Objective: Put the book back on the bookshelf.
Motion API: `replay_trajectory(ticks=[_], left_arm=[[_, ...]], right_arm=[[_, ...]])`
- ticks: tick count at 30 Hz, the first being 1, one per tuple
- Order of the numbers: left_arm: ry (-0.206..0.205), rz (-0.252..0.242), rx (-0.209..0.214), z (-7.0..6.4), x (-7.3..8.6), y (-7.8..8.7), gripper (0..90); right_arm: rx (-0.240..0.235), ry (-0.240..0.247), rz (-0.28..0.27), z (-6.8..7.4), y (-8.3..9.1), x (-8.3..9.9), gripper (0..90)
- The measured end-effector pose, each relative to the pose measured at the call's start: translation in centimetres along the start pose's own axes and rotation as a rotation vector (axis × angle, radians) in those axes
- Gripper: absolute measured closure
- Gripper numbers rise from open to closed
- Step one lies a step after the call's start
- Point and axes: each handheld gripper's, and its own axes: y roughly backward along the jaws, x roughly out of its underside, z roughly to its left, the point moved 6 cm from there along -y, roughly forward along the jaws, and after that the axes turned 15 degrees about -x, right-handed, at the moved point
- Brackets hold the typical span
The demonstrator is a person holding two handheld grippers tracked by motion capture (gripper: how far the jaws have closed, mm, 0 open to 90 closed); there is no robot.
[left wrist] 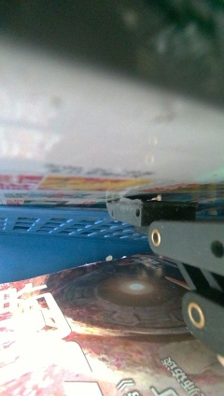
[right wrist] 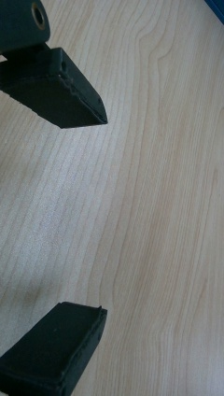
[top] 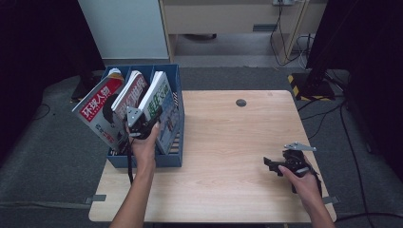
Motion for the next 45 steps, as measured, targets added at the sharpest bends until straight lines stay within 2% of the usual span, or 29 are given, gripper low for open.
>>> replay_trajectory(ticks=[9, 18, 30, 36, 41, 45], left_arm=[[0.030, 0.007, 0.021, 0.2, 0.2, 0.9, 51.0], [0.022, 0.015, 0.038, 0.5, 0.3, 1.8, 41.8], [-0.007, 0.050, 0.082, 0.5, 1.0, 2.4, 31.5], [-0.040, 0.055, 0.071, 0.6, 1.3, 2.9, 24.7], [-0.056, 0.086, 0.087, 0.5, 1.8, 3.1, 21.3], [-0.083, 0.085, 0.091, 0.4, 2.2, 3.5, 21.2]], right_arm=[[-0.004, -0.001, 0.004, 0.1, -0.1, 0.0, 7.1], [-0.007, 0.009, 0.007, 0.3, -0.3, 0.0, 7.0], [-0.008, 0.012, 0.009, 0.4, -0.3, 0.0, 6.9], [-0.011, 0.005, 0.007, 0.5, -0.4, 0.0, 6.9], [-0.011, 0.003, 0.011, 0.5, -0.4, 0.0, 6.9], [-0.011, 0.007, 0.008, 0.5, -0.4, 0.0, 6.9]])
